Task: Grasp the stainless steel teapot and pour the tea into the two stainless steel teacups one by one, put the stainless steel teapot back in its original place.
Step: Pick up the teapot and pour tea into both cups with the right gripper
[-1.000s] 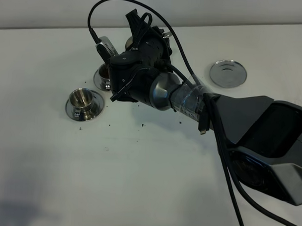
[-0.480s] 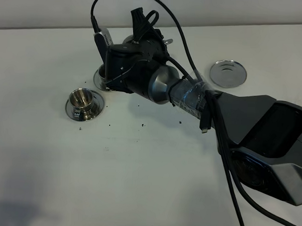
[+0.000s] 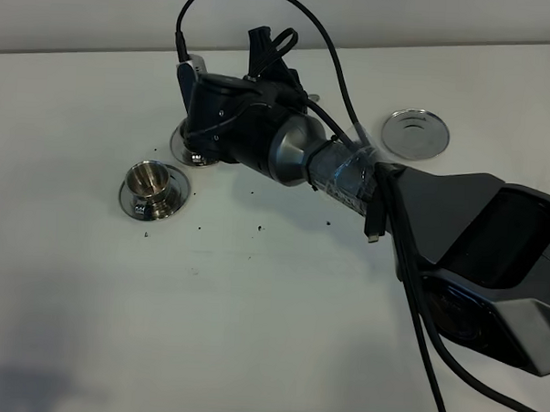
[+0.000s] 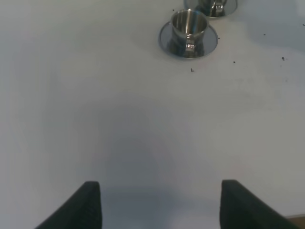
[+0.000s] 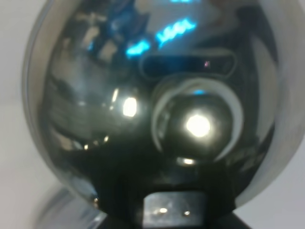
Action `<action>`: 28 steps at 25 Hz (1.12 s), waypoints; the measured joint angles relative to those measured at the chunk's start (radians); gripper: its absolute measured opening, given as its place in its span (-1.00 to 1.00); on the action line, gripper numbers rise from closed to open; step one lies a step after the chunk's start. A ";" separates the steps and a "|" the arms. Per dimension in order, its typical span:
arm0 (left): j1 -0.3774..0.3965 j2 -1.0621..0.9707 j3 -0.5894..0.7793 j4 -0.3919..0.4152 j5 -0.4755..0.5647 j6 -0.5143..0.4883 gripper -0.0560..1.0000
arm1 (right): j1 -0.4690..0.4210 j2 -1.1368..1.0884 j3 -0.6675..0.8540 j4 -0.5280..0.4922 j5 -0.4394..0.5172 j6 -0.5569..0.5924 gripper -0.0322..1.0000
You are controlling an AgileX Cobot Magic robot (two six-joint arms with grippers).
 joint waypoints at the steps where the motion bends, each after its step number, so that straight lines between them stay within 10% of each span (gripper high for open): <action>1: 0.000 0.000 0.000 0.000 0.000 0.000 0.22 | 0.001 -0.002 -0.020 0.032 0.018 -0.005 -0.57; 15: 0.000 0.000 0.000 0.000 0.000 0.000 0.22 | -0.081 -0.014 -0.214 0.596 0.092 -0.100 -0.57; 28: 0.000 0.000 0.000 0.000 0.000 0.000 0.22 | -0.147 -0.018 -0.189 0.702 0.096 -0.008 -0.57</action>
